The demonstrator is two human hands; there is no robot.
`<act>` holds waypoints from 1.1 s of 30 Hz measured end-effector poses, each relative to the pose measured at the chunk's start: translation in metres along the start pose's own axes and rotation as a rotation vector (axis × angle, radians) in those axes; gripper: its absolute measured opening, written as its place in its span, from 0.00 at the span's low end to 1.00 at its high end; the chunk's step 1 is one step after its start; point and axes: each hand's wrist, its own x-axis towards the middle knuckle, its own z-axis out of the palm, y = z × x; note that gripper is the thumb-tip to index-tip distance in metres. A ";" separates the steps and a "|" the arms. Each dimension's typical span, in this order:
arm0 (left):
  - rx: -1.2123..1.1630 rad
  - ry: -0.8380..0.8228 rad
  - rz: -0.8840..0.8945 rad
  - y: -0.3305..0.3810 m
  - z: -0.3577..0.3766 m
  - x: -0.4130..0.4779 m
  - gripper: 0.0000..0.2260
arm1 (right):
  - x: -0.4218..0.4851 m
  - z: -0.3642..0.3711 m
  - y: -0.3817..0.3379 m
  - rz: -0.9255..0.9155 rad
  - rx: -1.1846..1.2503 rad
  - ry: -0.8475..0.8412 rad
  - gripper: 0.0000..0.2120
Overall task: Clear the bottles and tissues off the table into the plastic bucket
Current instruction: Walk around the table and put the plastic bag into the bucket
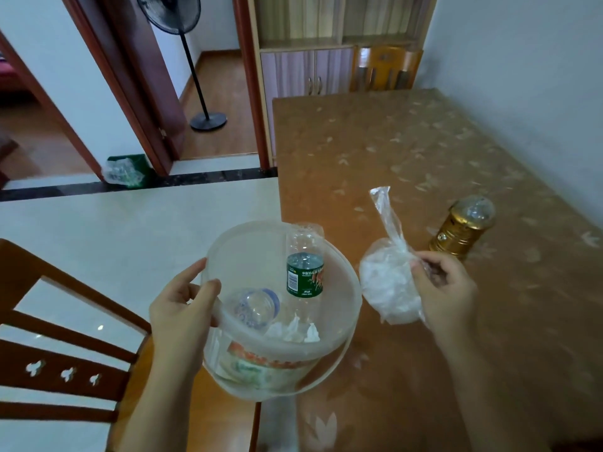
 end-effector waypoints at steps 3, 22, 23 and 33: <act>-0.009 -0.013 0.008 -0.001 0.005 -0.001 0.15 | -0.002 0.007 -0.026 -0.043 0.110 -0.008 0.08; -0.022 -0.009 0.090 0.004 0.003 -0.017 0.15 | -0.036 0.034 -0.037 -0.190 0.022 -0.298 0.07; -0.023 -0.004 0.088 0.004 0.002 -0.018 0.15 | -0.035 0.030 -0.033 -0.168 0.012 -0.272 0.08; -0.085 -0.011 0.057 0.004 -0.007 -0.027 0.15 | -0.033 0.019 -0.011 0.268 0.073 -0.349 0.13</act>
